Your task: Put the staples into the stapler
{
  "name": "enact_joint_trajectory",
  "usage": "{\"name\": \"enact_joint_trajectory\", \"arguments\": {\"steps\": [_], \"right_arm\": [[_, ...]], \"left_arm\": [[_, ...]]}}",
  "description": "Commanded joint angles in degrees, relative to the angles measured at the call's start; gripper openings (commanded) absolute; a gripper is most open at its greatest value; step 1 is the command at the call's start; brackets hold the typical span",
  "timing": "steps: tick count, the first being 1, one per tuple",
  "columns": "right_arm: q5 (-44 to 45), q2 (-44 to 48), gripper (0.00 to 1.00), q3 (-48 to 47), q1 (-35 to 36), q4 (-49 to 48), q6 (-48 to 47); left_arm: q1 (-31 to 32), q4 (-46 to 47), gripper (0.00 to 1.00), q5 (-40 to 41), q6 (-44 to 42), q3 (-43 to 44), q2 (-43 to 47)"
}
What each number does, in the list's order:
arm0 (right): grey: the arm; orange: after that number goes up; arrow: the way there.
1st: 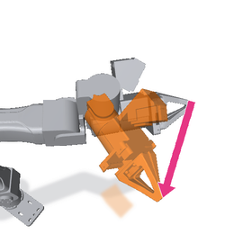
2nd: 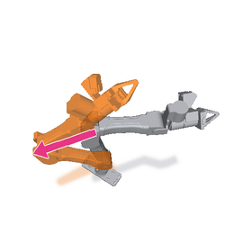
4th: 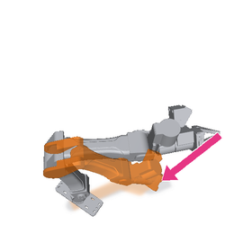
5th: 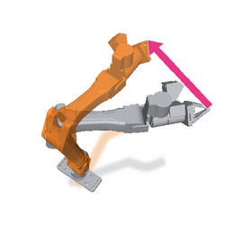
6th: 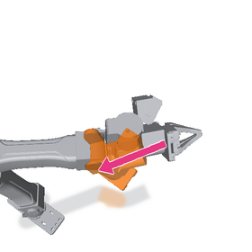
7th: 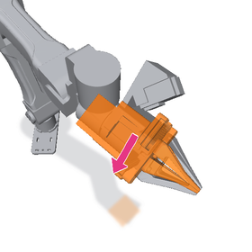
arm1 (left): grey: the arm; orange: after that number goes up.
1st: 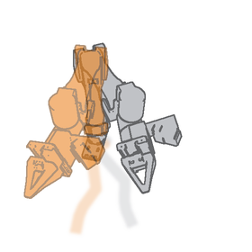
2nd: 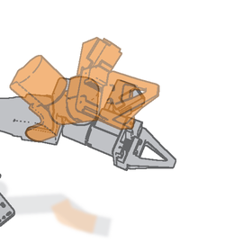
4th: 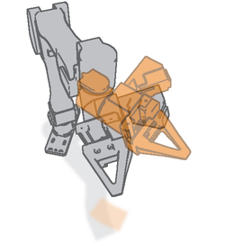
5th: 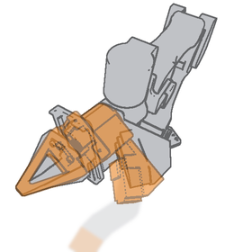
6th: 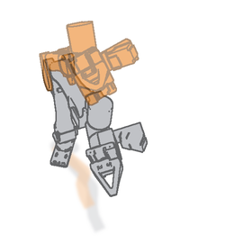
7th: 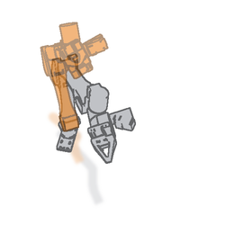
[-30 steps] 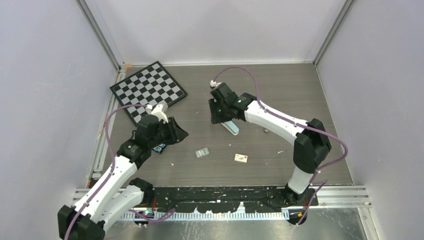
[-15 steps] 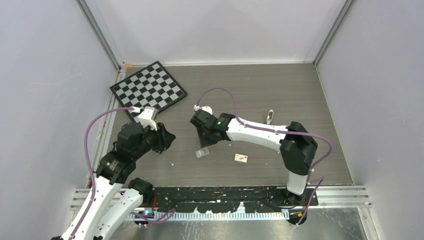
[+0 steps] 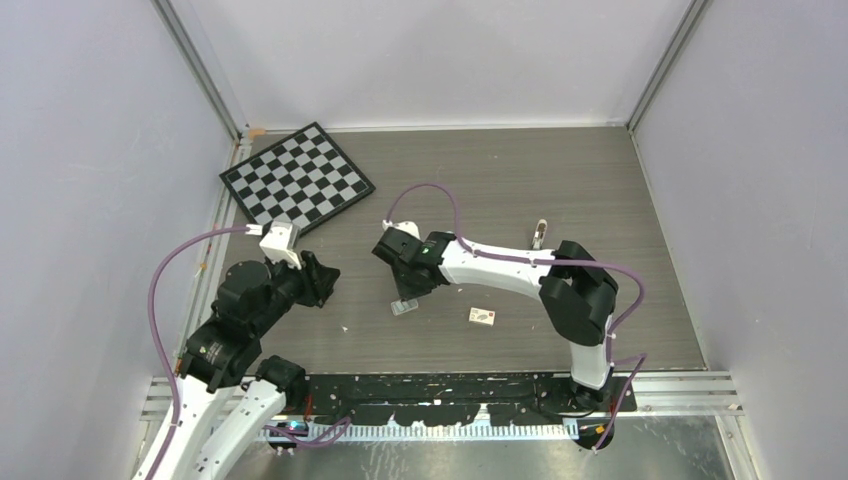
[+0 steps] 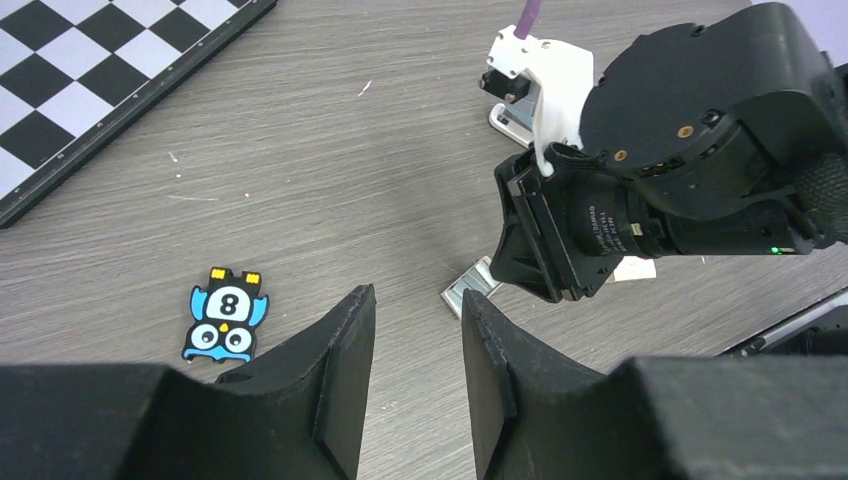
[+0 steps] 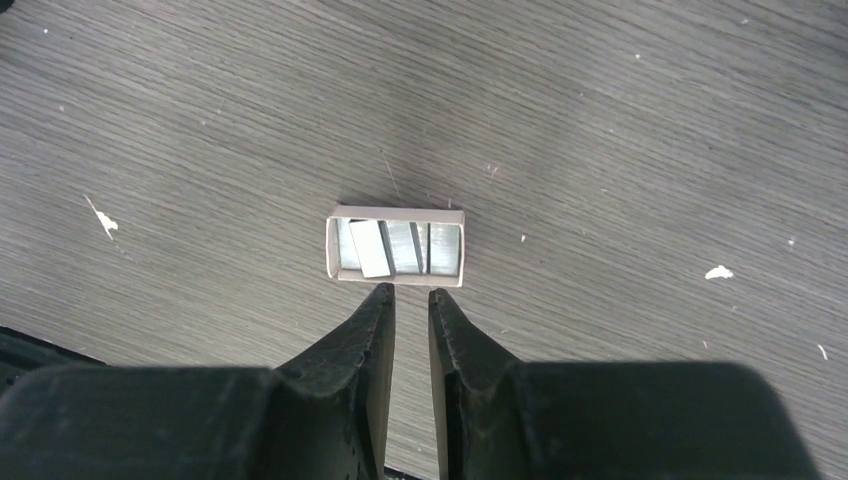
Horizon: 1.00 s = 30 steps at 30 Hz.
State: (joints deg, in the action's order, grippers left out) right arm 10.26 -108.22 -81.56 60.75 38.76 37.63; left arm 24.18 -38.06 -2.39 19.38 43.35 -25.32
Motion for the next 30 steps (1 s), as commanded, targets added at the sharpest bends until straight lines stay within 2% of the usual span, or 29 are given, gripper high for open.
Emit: {"name": "enact_joint_trajectory", "arguments": {"steps": [1,30], "right_arm": [[0.9,-2.1,0.24,-3.2,0.2,-1.1,-0.2],[3.0,-7.5,0.19,-6.6,0.8,1.8,-1.8]], "left_arm": [[-0.3,0.6,0.39,1.3,-0.6,-0.1,0.9],[-0.3,0.7,0.40,1.4,-0.7,-0.2,1.6]]}}
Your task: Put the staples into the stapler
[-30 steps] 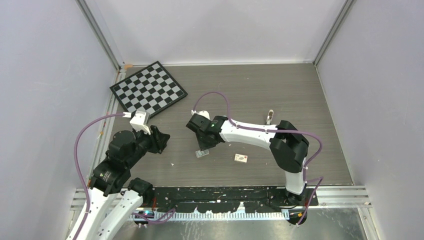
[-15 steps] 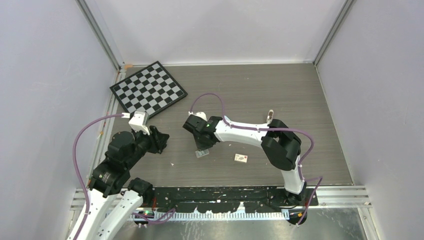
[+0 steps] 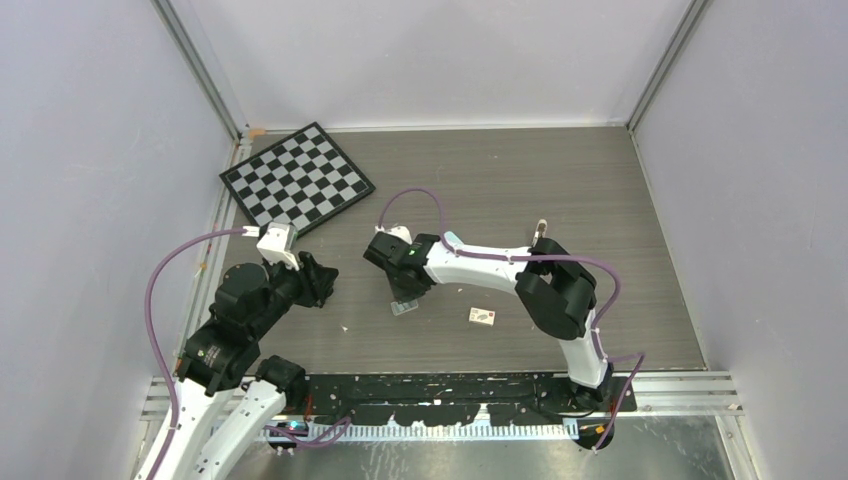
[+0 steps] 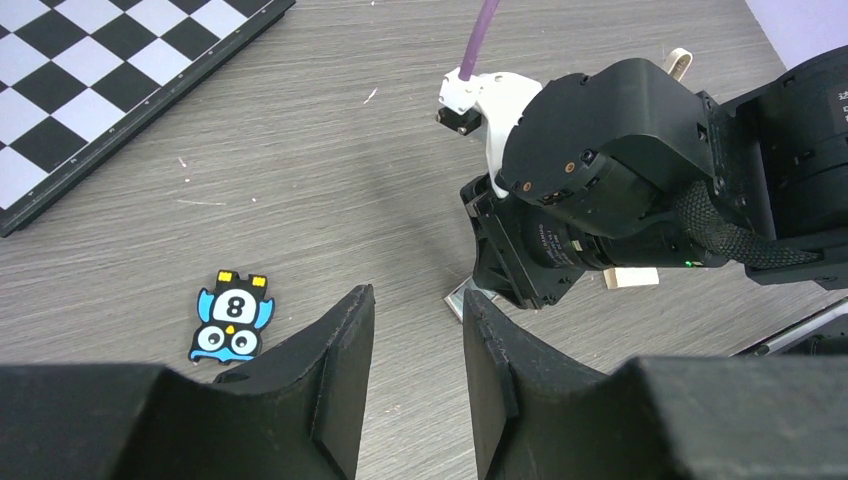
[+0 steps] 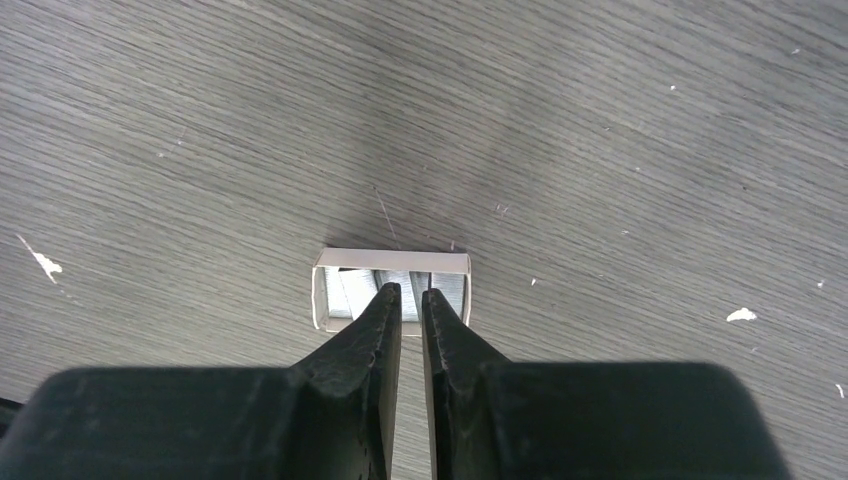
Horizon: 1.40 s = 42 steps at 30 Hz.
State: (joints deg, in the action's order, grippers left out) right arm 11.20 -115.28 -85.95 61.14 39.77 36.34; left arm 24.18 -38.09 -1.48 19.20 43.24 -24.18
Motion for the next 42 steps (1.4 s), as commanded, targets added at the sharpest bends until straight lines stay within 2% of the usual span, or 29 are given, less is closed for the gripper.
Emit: {"name": "enact_joint_trajectory", "arguments": {"steps": [1,20,28,42], "right_arm": [[2.1,-0.5,0.18,-2.1,0.5,0.8,-0.5],[2.5,-2.4,0.14,-2.1,0.7,1.5,-1.4],[4.1,-1.5,0.01,-1.6,0.8,1.8,-1.6],[8.1,4.3,0.01,1.9,0.7,-1.6,-1.1]], "left_arm": [[-0.3,0.7,0.40,0.4,-0.6,-0.1,0.5],[-0.3,1.0,0.40,-0.1,-0.6,-0.3,0.5],[-0.3,1.0,0.40,-0.4,-0.6,-0.3,0.2],[-0.3,1.1,0.40,0.0,-0.6,-0.4,0.0]]}}
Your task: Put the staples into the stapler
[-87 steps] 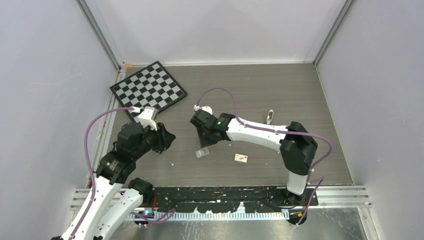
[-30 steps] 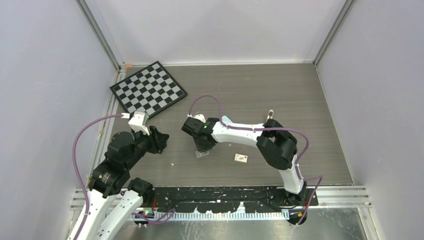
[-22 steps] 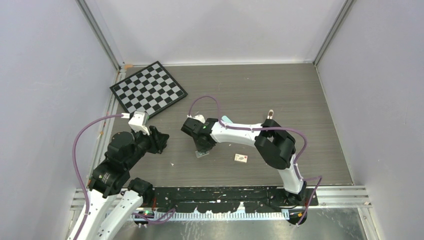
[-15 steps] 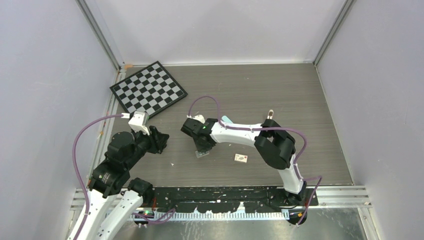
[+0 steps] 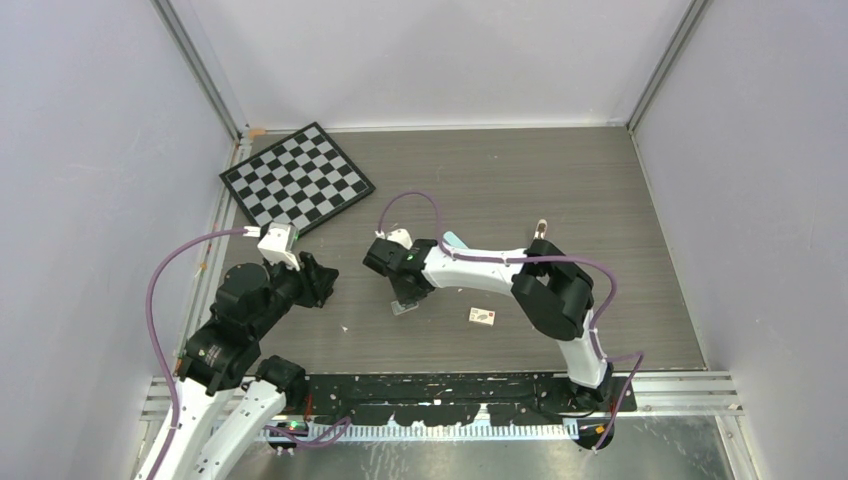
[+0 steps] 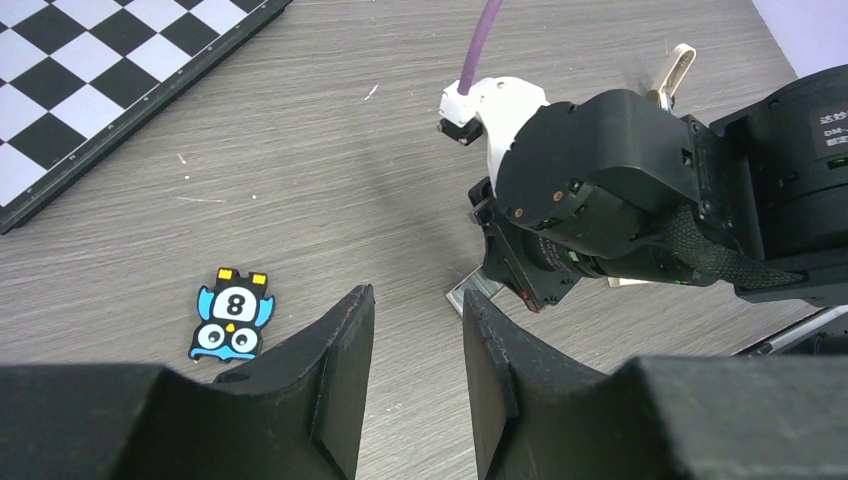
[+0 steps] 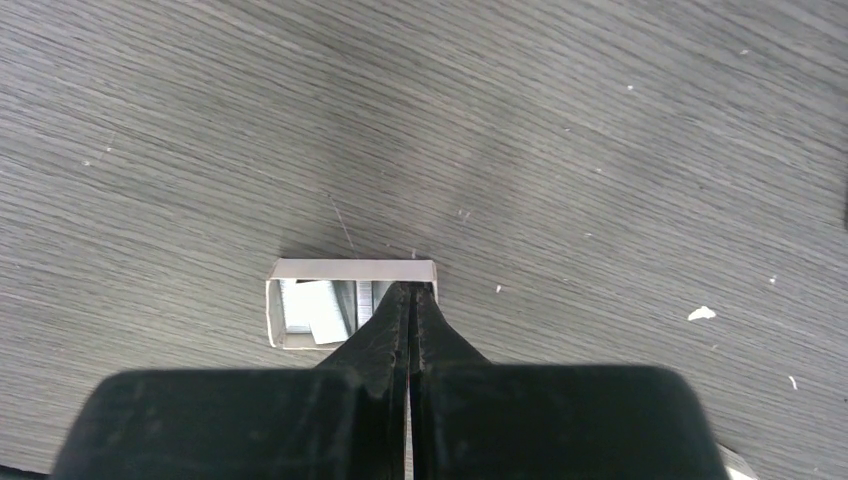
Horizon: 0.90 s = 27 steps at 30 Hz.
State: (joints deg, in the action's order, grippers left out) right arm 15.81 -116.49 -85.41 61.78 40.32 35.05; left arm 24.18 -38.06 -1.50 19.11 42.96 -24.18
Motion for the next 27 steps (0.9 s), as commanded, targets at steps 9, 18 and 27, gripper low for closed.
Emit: {"name": "enact_joint_trajectory", "arguments": {"steps": [9,18,27], "right_arm": [[1.5,11.6,0.01,6.3,-1.2,-6.8,1.4],[-2.7,10.1,0.12,5.8,-0.8,-8.1,1.2],[-3.6,7.2,0.23,3.8,0.8,-8.2,1.0]], "left_arm": [[-0.3,1.2,0.40,0.3,-0.2,-0.4,0.0],[-0.3,1.2,0.40,0.8,-0.1,-0.4,0.6],[-0.3,1.2,0.40,1.1,-0.2,-0.4,0.9]]}}
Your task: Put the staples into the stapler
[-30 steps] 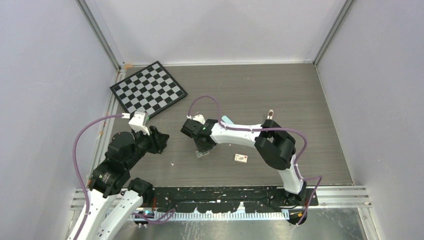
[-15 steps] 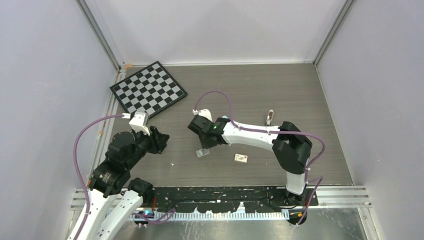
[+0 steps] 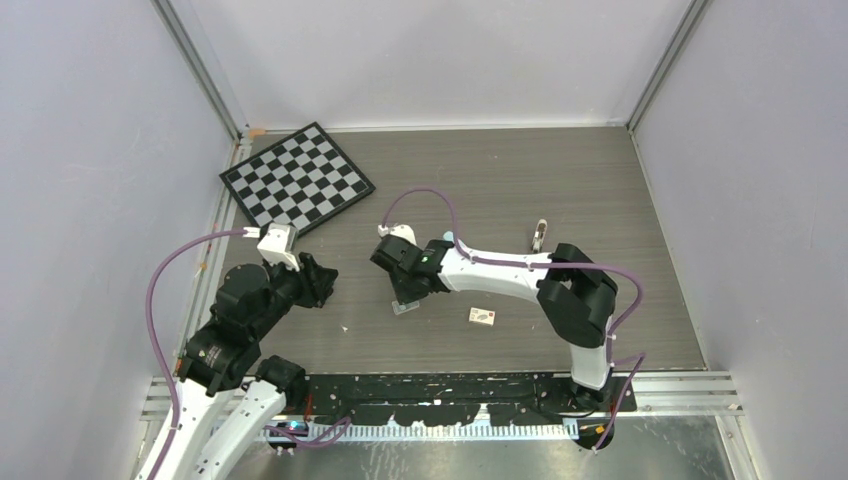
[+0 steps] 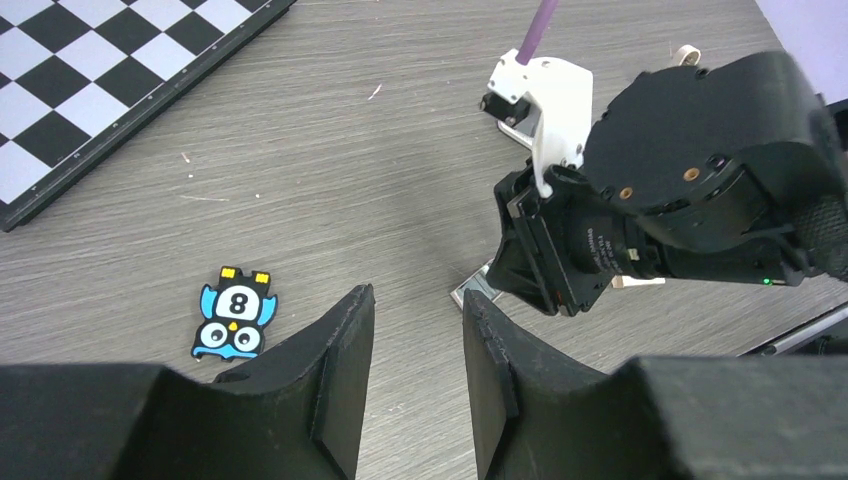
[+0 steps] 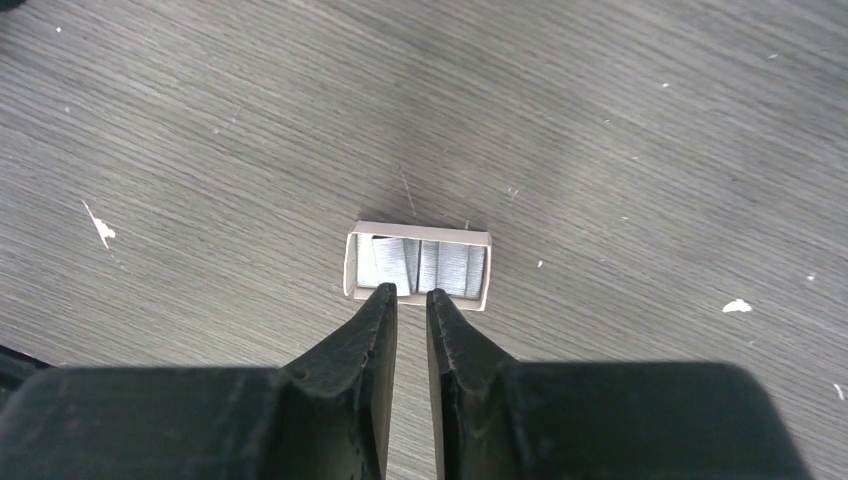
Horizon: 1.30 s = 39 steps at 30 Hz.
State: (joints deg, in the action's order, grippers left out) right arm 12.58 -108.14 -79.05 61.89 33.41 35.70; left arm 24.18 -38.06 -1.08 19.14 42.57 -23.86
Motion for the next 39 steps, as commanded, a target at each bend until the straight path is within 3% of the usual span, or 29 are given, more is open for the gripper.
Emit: {"name": "enact_joint_trajectory", "arguments": {"steps": [1,39], "right_arm": [[-0.4,-1.3,0.24,-2.8,0.8,-1.3,0.3],[2.1,-7.9,0.30,-7.6,2.1,3.2,-0.7]], "left_arm": [[-0.3,1.2,0.40,0.6,-0.2,0.0,0.6],[-0.3,1.3,0.40,0.5,-0.2,0.0,0.9]]}}
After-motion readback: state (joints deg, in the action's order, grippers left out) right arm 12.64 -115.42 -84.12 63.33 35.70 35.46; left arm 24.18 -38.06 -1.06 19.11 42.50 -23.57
